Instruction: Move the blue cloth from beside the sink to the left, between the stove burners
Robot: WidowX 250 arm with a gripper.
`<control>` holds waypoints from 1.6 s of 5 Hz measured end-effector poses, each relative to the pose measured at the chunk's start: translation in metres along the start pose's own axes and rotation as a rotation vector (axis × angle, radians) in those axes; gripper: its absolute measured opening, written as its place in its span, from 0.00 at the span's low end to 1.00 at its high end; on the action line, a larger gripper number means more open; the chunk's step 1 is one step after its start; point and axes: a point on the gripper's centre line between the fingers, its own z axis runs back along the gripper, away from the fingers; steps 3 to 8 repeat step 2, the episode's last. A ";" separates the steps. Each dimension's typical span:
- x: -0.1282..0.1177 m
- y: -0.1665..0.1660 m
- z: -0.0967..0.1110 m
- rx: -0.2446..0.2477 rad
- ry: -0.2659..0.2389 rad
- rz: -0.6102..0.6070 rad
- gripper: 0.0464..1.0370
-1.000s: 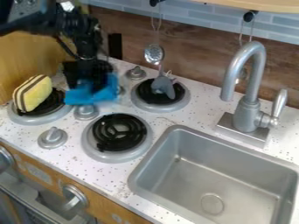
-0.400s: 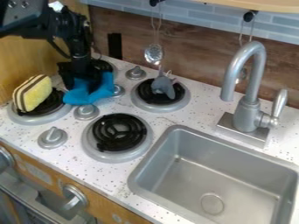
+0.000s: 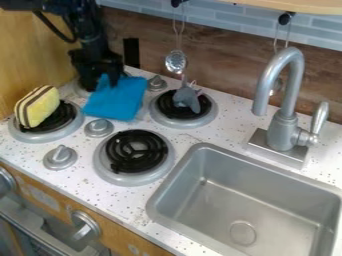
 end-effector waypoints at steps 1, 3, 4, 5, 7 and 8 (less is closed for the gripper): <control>0.007 -0.002 0.036 0.010 -0.081 -0.040 0.97; 0.004 -0.006 0.059 0.028 -0.109 -0.082 0.97; 0.004 -0.006 0.059 0.028 -0.109 -0.082 0.97; 0.004 -0.006 0.059 0.028 -0.109 -0.082 0.97; 0.004 -0.006 0.059 0.028 -0.109 -0.082 0.97; 0.004 -0.006 0.059 0.028 -0.109 -0.082 0.97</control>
